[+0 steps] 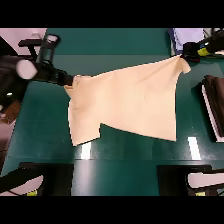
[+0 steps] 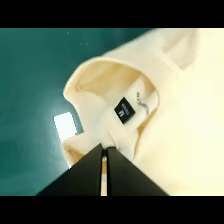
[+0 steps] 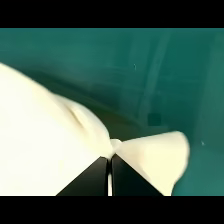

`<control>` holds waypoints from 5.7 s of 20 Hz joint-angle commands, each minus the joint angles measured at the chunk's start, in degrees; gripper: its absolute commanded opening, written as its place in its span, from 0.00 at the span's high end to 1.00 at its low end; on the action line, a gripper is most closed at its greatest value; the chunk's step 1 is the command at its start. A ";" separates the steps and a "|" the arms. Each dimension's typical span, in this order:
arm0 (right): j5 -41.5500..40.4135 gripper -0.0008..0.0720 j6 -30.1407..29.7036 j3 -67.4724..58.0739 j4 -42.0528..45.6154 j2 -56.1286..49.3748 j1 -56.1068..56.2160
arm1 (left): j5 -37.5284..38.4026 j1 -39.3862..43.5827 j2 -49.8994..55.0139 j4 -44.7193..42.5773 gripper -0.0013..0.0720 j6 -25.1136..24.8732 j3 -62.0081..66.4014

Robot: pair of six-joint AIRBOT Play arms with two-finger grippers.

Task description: Fold the shirts.

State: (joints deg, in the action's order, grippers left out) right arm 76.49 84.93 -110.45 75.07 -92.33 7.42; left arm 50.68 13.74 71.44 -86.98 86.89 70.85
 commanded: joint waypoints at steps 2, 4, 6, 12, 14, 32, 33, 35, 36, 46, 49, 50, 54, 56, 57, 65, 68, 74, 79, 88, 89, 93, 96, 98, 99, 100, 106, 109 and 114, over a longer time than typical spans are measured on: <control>-0.46 0.85 0.15 -7.30 -0.20 -8.37 -0.07 | -13.97 -0.48 7.48 0.37 0.94 -0.11 0.20; -1.27 0.45 0.15 -7.02 -3.21 -8.11 -1.20 | -12.50 -2.36 7.48 0.46 0.50 2.21 2.38; -0.83 0.46 -0.09 -4.20 -10.19 -6.32 -3.61 | -5.35 -5.70 7.43 0.52 0.31 3.30 5.70; 5.92 0.46 -6.45 16.90 -18.64 6.10 -9.11 | 15.67 -20.79 7.06 18.51 0.31 -6.27 2.51; 4.96 0.46 -7.41 25.44 -18.88 11.21 -9.49 | 16.20 -24.70 7.06 26.73 0.31 -11.02 -3.41; 1.42 0.46 -8.98 39.47 -26.05 21.49 -9.22 | 2.78 -19.56 7.13 37.20 0.31 -19.34 -24.13; 1.70 0.46 -8.98 39.47 -26.03 21.49 -9.22 | 2.80 -18.84 7.13 37.22 0.53 -19.37 -24.11; 2.71 0.46 -8.98 39.50 -25.90 21.49 -9.75 | 4.07 -18.67 7.06 37.03 0.95 -19.23 -23.63; 3.76 0.46 -8.98 39.50 -25.57 21.49 -10.40 | 5.42 -18.67 6.60 36.11 0.95 -18.36 -22.67; 6.75 0.43 -5.86 65.99 -10.16 29.79 -28.28 | 8.96 -18.64 -10.23 26.27 0.95 -16.39 -18.71; 3.74 0.37 -5.90 75.01 -11.17 29.77 -32.61 | 8.90 -18.64 -10.19 26.38 0.95 -16.37 -18.73; 1.92 0.37 -5.95 77.11 -12.04 29.77 -32.65 | 8.94 -18.64 -10.21 26.38 0.95 -16.37 -18.73; -3.67 0.37 -7.04 81.13 -16.20 29.75 -27.96 | 8.87 -18.64 -10.19 26.60 0.95 -16.35 -18.73; -5.46 0.38 -7.02 81.57 -18.18 29.07 -24.33 | 8.90 -18.64 -10.19 26.67 0.95 -16.35 -18.73; -6.12 0.47 -7.02 81.48 -19.04 28.02 -22.51 | 8.90 -18.64 -10.19 26.67 0.95 -16.37 -18.73; -5.25 0.97 -8.07 64.37 -19.87 34.21 -13.18 | 10.21 -18.67 -17.81 25.86 0.95 -12.68 -10.03; -3.89 0.97 -8.02 45.18 -19.45 41.40 -13.22 | 10.23 -18.67 -24.83 25.62 0.95 -11.06 3.10; -3.93 0.97 -5.11 7.74 -15.61 47.65 -13.25 | 7.67 -18.64 -32.11 25.59 0.95 -8.85 32.54; 5.27 0.97 -0.24 -12.85 -5.35 44.46 -13.25 | 5.20 -18.67 -32.09 25.53 0.95 -5.57 49.57; 13.75 0.97 0.90 3.19 -4.37 29.09 -11.85 | 20.94 -18.64 -21.27 24.11 0.95 -2.69 33.48; 13.42 0.97 0.66 5.38 -3.91 26.32 -10.80 | 22.08 -18.64 -18.78 24.50 0.95 -2.82 29.53; 10.78 0.97 0.44 11.63 1.73 12.72 -5.40 | 20.46 -18.64 -6.47 24.87 0.95 -4.74 14.08; 6.73 0.97 0.46 10.45 1.49 1.68 -4.87 | 15.82 -18.64 6.05 24.87 0.95 -6.64 10.01; 5.03 0.97 0.46 5.29 1.40 -5.16 -5.01 | 11.06 -18.64 12.98 26.32 0.95 -8.13 11.10; 4.17 0.97 0.46 1.90 1.38 -8.15 -5.38 | 9.05 -18.64 15.65 26.43 0.95 -8.61 12.76; 3.39 0.97 0.46 -1.46 1.33 -10.54 -5.35 | 7.43 -18.64 17.84 26.38 0.95 -8.87 15.02; -1.09 0.97 -0.72 -3.52 1.53 -12.00 -5.35 | 10.95 -18.64 20.24 25.99 0.95 -9.22 21.05; -1.70 0.97 -2.05 6.69 1.70 -8.20 -5.38 | 17.70 -18.64 20.39 24.33 0.95 -9.40 17.59; -5.33 0.97 -2.03 19.89 1.22 -4.39 -5.33 | 15.76 -18.60 20.39 24.37 0.95 -9.40 6.01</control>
State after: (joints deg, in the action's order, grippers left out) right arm 73.14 83.15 -96.90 76.75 -98.52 2.04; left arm 66.24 -4.89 91.72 -62.48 77.62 82.06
